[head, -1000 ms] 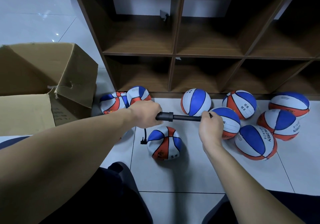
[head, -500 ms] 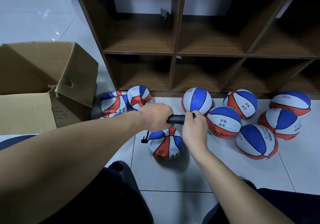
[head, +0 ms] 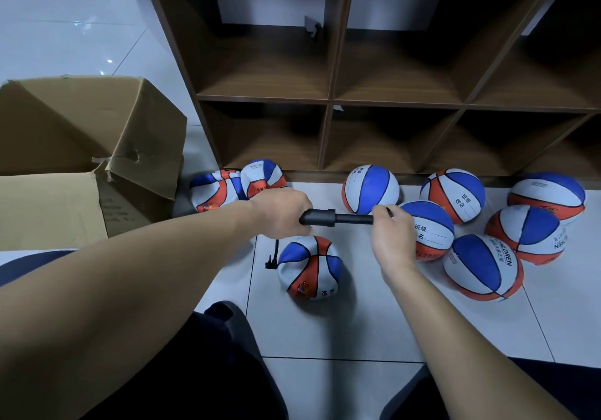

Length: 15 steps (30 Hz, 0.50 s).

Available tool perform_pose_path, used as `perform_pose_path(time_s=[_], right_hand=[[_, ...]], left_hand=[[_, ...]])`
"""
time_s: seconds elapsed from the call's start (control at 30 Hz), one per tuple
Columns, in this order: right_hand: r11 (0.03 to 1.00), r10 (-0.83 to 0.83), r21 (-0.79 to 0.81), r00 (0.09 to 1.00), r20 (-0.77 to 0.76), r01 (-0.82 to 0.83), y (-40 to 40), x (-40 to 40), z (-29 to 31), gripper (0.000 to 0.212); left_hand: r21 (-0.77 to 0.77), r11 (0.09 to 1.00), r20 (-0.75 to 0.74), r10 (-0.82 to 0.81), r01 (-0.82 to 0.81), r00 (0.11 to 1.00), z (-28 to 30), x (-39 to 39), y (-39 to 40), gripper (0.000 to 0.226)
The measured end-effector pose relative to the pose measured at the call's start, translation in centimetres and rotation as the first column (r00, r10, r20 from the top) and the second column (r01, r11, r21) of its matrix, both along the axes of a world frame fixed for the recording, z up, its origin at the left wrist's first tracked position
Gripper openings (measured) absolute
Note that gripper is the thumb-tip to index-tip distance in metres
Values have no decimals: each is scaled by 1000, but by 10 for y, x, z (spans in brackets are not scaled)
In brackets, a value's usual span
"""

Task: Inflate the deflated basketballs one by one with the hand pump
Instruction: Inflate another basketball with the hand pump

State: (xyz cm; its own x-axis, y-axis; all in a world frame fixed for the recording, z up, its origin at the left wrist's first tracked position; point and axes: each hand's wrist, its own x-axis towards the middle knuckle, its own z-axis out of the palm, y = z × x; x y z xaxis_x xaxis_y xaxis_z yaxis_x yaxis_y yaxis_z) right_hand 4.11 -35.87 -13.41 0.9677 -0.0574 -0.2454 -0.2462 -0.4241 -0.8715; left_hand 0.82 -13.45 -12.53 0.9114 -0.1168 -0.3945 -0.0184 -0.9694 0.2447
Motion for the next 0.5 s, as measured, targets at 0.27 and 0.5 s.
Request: perform_pose_path(time_s=[0.27,0.5], right_hand=[[991,-130,16,990,62,129,-13,15,8,30],[998,-50,-26,994,92,53,10,-6,3,33]], left_hand=[[7,997,48,82,-82,996,1,-1,8,29],[-3,999,50,52,-52,997,3,-2,-11,19]])
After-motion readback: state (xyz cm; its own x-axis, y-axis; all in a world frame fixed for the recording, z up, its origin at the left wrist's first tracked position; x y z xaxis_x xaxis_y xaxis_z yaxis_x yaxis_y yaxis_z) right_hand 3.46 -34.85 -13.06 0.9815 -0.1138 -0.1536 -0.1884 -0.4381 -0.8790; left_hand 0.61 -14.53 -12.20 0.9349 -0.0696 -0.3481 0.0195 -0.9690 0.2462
